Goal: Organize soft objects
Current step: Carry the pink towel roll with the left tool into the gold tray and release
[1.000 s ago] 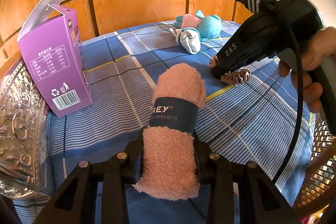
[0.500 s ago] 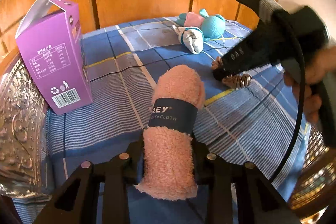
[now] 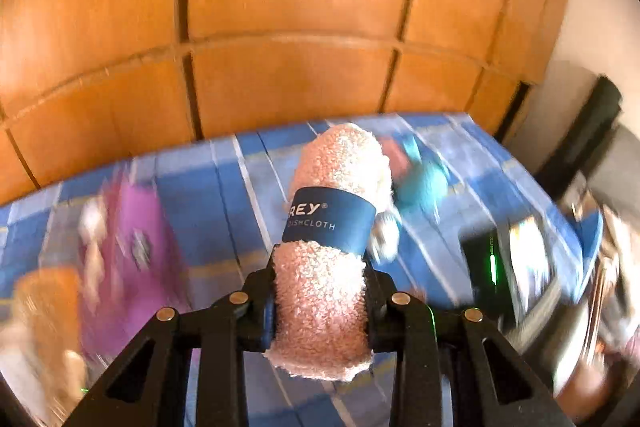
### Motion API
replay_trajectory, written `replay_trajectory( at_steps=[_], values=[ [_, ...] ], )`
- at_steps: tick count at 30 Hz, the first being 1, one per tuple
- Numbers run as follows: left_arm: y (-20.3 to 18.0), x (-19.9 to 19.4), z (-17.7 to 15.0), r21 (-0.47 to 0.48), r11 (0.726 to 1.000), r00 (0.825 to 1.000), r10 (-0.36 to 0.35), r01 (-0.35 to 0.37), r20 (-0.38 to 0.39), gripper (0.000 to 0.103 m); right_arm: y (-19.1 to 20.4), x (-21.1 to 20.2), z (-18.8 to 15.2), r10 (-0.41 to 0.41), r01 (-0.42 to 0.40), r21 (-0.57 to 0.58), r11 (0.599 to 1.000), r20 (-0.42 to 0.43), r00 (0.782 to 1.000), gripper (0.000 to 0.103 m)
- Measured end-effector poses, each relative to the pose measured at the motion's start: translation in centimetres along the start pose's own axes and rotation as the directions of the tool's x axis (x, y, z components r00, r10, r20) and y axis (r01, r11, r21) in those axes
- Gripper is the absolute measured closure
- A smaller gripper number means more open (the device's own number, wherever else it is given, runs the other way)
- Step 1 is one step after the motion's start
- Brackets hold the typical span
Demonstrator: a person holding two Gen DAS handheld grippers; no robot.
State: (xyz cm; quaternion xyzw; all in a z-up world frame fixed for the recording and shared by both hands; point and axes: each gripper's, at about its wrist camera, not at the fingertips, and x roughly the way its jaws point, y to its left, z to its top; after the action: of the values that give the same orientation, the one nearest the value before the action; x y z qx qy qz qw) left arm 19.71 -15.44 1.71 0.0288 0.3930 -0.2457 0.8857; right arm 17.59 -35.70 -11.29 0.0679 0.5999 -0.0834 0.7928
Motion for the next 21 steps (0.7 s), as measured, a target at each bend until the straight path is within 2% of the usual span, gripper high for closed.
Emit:
replay_trajectory(
  at_steps=[3, 6, 9, 13, 15, 21],
  values=[
    [2.4, -1.1, 3.5, -0.048, 0.997, 0.997, 0.064, -0.062, 0.049, 0.071, 0.4, 0.0, -0.1, -0.011, 0.011, -0.017, 1.0, 0.004, 1.0, 0.087],
    [5.9, -2.9, 5.6, -0.101, 0.986, 0.986, 0.143, -0.134, 0.088, 0.071, 0.9, 0.1, -0.2, -0.023, 0.023, -0.034, 0.999, 0.01, 1.0, 0.087],
    [9.3, -4.9, 5.6, -0.131, 0.969, 0.97, 0.221, -0.207, 0.105, 0.071, 1.5, 0.1, -0.3, -0.04, 0.041, -0.058, 0.997, 0.017, 0.999, 0.086],
    [13.8, -7.6, 3.2, -0.204, 0.942, 0.951, 0.292, -0.267, 0.102, 0.071, 2.4, -0.2, -0.7, -0.059, 0.061, -0.078, 0.995, 0.026, 0.998, 0.086],
    [15.4, -9.3, 1.3, -0.226, 0.923, 0.932, 0.342, -0.311, 0.116, 0.071, 2.8, -0.3, -0.8, -0.064, 0.067, -0.084, 0.994, 0.03, 0.997, 0.086],
    [19.9, -14.7, -5.7, -0.328, 0.88, 0.906, 0.402, -0.342, 0.134, 0.07, 4.2, -0.8, -1.2, -0.102, 0.108, -0.129, 0.986, 0.049, 0.994, 0.086]
  ],
)
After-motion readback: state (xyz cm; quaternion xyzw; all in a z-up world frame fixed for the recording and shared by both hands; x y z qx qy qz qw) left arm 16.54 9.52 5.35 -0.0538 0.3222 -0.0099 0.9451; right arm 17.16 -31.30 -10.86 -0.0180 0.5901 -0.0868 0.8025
